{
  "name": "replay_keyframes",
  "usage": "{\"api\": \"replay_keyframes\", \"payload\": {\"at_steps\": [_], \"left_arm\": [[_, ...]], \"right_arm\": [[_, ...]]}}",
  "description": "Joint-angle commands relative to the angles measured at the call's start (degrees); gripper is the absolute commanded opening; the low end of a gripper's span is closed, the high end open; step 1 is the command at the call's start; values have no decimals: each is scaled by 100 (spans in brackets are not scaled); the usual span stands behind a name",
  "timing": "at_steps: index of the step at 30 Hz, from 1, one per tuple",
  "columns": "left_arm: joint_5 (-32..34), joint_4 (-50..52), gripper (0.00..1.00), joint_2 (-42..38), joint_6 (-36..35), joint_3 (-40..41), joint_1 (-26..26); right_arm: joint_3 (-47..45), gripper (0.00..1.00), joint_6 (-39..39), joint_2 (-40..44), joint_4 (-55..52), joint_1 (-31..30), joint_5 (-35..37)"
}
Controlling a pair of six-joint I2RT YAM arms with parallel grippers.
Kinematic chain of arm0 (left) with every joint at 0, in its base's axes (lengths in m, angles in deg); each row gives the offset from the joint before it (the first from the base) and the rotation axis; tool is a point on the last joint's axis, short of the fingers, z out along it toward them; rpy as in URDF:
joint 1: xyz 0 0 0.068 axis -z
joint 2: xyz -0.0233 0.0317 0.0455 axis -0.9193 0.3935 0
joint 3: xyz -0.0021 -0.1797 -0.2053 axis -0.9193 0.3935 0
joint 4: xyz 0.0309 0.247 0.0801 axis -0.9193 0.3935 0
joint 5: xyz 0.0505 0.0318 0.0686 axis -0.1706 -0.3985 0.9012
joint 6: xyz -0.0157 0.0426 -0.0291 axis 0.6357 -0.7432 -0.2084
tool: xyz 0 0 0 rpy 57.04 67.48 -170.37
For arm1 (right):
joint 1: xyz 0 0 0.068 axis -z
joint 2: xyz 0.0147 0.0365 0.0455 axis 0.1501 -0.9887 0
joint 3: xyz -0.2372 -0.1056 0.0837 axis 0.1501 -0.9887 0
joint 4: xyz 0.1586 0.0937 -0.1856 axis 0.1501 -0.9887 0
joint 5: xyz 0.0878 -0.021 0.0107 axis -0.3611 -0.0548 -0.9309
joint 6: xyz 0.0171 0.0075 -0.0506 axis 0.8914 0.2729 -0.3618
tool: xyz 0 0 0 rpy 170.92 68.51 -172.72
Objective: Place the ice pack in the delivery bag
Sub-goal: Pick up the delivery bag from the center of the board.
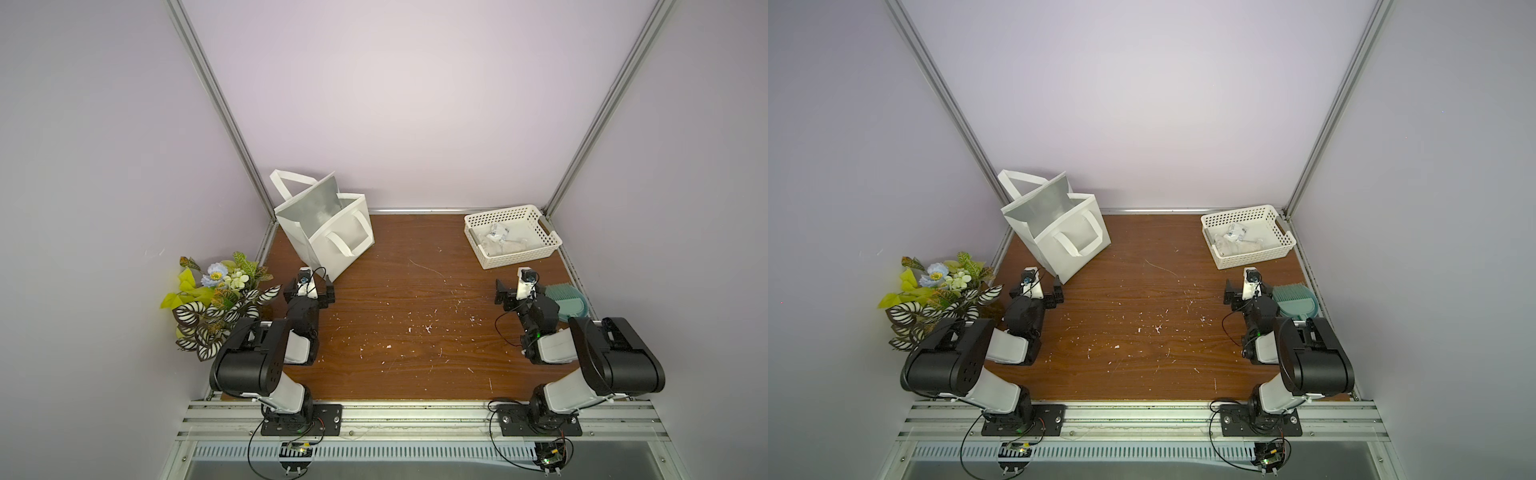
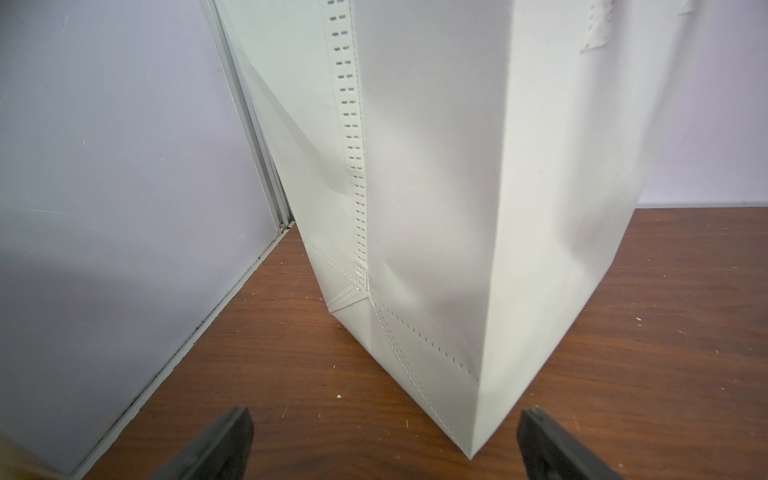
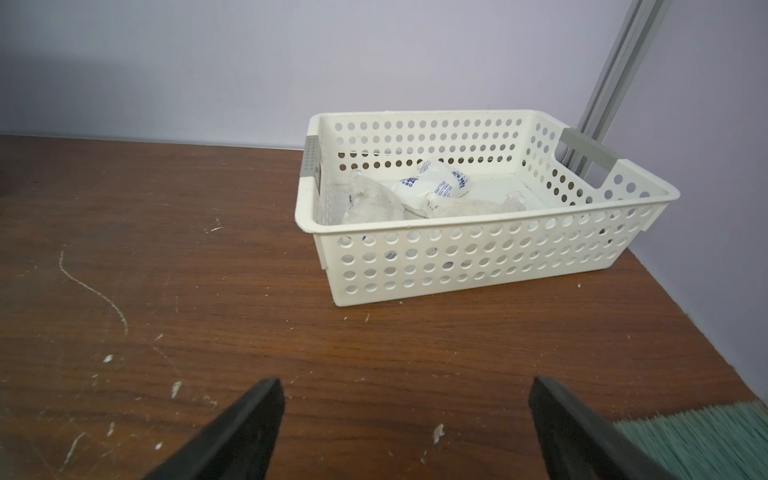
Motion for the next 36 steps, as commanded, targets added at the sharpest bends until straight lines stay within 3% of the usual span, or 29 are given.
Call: {"api": "replay_keyframes", "payload": {"at_steps": [1, 5, 8, 13, 17, 22, 26, 31, 36], "left_arm": [[-309, -35, 100, 38, 58, -108, -128], [-455, 31, 100, -189, -43, -62, -80], [301, 688, 100, -910, -145, -63, 285], [899, 3088, 100, -2040, 609, -650, 439], [1088, 5427, 100, -2685, 1776, -1466, 457], [464, 7004, 100, -3575, 2749, -2017, 448], [-422, 7757, 100, -3966, 2891, -2806, 297], [-95, 9586, 85, -3172, 3601, -4682, 4], [334, 10536, 72, -1910, 3721, -6361, -47]], "right_arm": [[149, 100, 56, -6, 261, 18, -95], [43, 100, 71, 34, 426, 18, -63], [-195, 100, 13, 427, 577, -40, 8], [64, 100, 235, 1750, -1022, -132, 439], [524, 100, 1758, 2662, -2491, -123, 989], [1203, 100, 3659, 3136, -4293, -110, 1372], [1801, 100, 3320, 3038, -4762, -132, 801], [2536, 100, 2941, 2728, -5294, -476, 919], [3156, 100, 2362, 2284, -5770, -1320, 1760]]}}
